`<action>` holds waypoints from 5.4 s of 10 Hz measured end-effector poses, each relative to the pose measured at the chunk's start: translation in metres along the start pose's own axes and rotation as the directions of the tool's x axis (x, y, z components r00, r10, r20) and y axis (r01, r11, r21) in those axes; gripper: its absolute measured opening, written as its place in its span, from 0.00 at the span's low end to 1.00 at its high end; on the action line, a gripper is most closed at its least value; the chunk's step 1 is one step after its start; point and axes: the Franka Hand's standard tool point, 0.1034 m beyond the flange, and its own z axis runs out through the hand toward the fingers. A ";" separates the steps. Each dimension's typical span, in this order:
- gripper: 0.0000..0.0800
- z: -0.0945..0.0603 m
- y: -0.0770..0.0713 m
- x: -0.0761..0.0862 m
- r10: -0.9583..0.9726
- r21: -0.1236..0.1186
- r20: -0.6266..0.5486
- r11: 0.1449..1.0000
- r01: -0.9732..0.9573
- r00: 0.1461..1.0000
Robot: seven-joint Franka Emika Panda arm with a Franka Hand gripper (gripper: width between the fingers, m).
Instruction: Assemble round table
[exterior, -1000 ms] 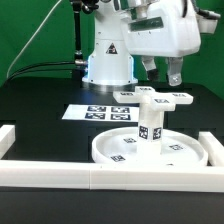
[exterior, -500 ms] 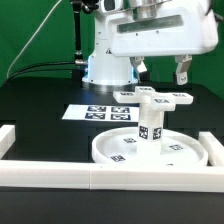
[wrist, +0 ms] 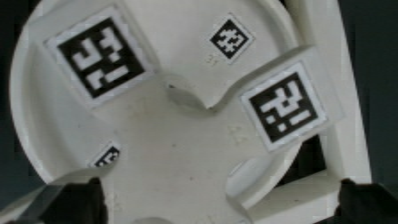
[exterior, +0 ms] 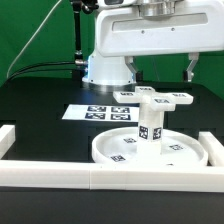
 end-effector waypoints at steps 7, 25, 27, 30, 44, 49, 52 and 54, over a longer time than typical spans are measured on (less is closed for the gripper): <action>0.81 0.001 0.001 0.003 -0.556 -0.045 0.039 0.829 0.558 0.830; 0.81 0.026 0.017 0.001 -0.866 -0.038 0.092 0.490 0.871 0.491; 0.81 0.026 0.017 0.000 -0.866 -0.037 0.092 0.490 0.871 0.491; 0.55 0.027 0.017 0.001 -0.857 -0.046 0.086 0.507 0.861 0.509; 0.55 0.028 0.012 -0.001 0.235 -0.017 -0.047 0.972 -0.236 0.971; 0.55 0.028 0.013 0.000 0.614 0.029 -0.053 0.789 -0.613 0.788; 0.55 0.029 0.012 0.000 0.826 0.060 -0.042 0.563 -0.824 0.561; 0.55 0.029 0.012 0.001 0.918 0.070 -0.034 0.396 -0.915 0.395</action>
Offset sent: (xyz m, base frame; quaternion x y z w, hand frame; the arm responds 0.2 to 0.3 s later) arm 0.0051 -0.0013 -0.0009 -0.0696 0.0013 -0.3623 0.9294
